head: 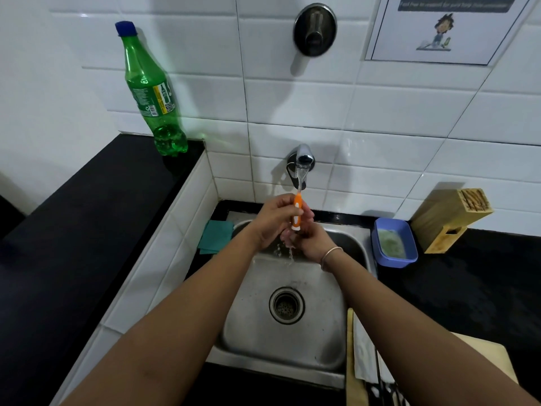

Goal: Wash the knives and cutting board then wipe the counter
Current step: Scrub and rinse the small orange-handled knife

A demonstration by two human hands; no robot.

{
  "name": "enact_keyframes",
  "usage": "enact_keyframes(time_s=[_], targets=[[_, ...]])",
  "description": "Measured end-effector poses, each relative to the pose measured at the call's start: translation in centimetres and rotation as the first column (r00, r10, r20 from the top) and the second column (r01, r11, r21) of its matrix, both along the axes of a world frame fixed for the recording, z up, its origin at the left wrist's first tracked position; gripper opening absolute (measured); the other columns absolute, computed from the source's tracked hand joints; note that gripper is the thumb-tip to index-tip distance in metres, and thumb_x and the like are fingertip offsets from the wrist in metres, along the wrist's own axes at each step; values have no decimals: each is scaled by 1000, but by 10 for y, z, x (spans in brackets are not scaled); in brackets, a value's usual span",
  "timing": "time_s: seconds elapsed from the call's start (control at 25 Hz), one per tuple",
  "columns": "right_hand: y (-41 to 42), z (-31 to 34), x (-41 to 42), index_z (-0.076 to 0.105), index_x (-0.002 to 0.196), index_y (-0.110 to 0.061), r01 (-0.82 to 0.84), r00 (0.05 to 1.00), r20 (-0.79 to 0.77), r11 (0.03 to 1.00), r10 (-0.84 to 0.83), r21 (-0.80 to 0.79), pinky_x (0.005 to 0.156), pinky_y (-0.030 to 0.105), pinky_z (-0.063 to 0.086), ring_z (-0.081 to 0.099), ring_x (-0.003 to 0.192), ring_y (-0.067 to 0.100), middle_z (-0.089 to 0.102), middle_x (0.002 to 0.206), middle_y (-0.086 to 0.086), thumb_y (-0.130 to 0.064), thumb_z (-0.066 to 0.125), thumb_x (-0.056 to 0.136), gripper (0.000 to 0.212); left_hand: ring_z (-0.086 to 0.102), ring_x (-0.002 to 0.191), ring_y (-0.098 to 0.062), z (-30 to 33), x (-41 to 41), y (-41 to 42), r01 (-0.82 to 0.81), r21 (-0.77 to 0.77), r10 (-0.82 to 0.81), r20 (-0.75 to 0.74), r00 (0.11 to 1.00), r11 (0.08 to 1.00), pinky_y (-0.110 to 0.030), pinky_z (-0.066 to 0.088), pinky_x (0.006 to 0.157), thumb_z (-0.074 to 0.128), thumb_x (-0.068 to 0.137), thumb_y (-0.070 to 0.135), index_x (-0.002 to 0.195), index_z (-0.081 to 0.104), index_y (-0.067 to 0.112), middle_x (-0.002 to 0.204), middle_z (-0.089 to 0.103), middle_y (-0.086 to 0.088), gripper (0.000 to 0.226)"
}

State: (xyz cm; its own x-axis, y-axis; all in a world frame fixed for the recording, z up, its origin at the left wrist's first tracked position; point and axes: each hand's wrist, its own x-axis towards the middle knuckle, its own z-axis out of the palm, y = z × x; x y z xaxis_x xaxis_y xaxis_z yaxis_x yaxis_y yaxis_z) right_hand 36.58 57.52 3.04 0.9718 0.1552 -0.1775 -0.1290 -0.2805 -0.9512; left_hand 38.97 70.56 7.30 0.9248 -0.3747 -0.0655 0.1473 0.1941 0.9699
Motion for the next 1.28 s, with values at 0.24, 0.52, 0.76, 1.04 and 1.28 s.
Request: enact_keyframes(time_s=[0.24, 0.52, 0.76, 1.04, 1.28], targets=[[5, 29, 6, 64, 84, -11, 100, 995, 26, 994, -99, -40, 48, 25, 45, 53, 42, 8, 72, 69, 9, -16, 55, 100, 19, 71, 66, -28, -6, 21, 2, -531, -306, 413, -374, 831, 791, -36, 60, 59, 46, 101, -1, 113, 47, 12, 84, 64, -19, 17], [37, 73, 13, 54, 85, -14, 120, 990, 143, 642, -17, -757, 65, 32, 49, 66, 88, 30, 66, 94, 11, -28, 60, 85, 15, 54, 49, -16, -40, 15, -25, -398, 41, 348, -572, 743, 917, -17, 43, 40, 28, 102, 11, 71, 40, 15, 56, 52, -4, 33], [20, 66, 8, 51, 82, -13, 73, 997, 56, 643, -47, -763, 63, 30, 43, 56, 75, 28, 58, 83, 10, -33, 54, 85, 20, 47, 59, -20, -37, 13, -37, -350, 45, 297, -634, 714, 936, -29, 36, 57, 21, 99, 10, 64, 41, 11, 51, 45, -5, 41], [7, 42, 1, 61, 68, -13, 140, 937, -272, 951, -218, -277, 47, 27, 49, 60, 43, 20, 62, 56, 8, -15, 59, 89, 21, 66, 48, -22, -19, 18, -40, -341, -37, 240, -638, 731, 939, -27, 54, 48, 37, 104, 15, 85, 52, 3, 75, 67, -14, 27], [27, 38, 4, 62, 82, -14, 178, 942, -289, 984, -171, -2, 62, 36, 55, 60, 61, 23, 62, 70, 10, -3, 55, 93, 17, 63, 61, -22, -20, 23, -26, -383, 63, 354, -542, 763, 922, -31, 52, 67, 47, 104, 29, 78, 61, 4, 72, 68, -13, 39]])
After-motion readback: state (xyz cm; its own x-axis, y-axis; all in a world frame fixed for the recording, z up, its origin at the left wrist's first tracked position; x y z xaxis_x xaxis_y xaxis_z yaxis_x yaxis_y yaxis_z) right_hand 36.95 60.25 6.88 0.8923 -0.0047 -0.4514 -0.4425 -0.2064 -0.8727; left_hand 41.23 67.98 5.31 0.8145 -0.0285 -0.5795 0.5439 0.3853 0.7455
